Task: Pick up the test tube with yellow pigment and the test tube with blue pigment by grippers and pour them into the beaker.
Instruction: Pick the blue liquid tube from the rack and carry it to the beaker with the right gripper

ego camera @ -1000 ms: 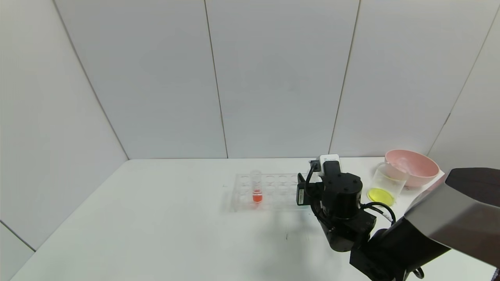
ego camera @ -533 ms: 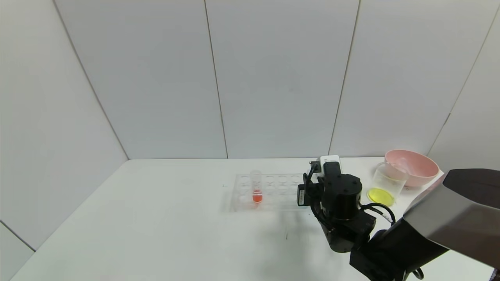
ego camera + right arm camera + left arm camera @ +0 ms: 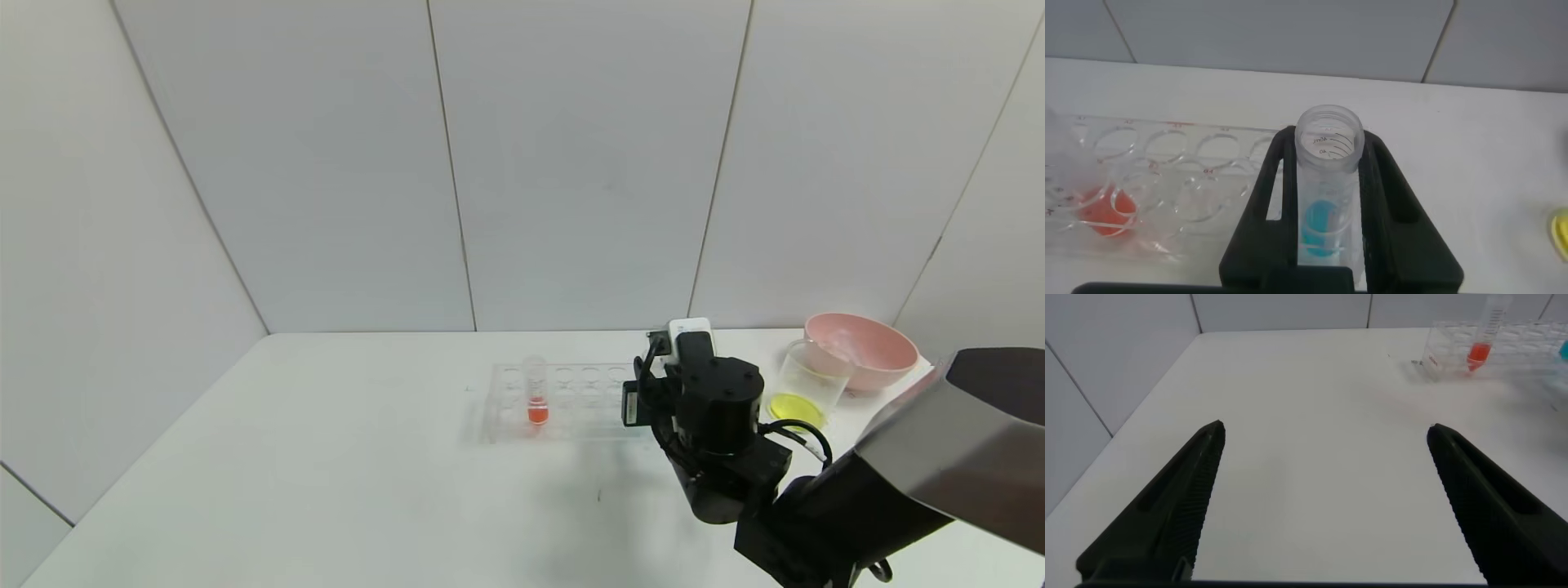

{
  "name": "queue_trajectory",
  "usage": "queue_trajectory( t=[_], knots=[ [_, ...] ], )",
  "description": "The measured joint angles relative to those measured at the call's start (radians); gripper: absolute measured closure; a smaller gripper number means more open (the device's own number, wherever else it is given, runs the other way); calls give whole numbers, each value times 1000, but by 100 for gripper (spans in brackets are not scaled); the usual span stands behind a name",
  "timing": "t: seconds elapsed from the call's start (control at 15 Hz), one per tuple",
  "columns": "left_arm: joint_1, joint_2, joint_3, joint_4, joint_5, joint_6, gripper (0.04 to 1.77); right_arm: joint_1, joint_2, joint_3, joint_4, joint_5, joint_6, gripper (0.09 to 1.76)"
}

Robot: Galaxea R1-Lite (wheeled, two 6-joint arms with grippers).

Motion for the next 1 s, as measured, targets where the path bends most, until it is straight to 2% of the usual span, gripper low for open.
queue_trajectory(
  t=[0.47, 1.0],
  knots=[
    [0, 0, 0, 0, 0, 0, 5, 23, -149, 3, -2, -5, -103, 135],
    [0, 0, 0, 0, 0, 0, 5, 36, -200, 14, -2, -3, -113, 135]
  ],
)
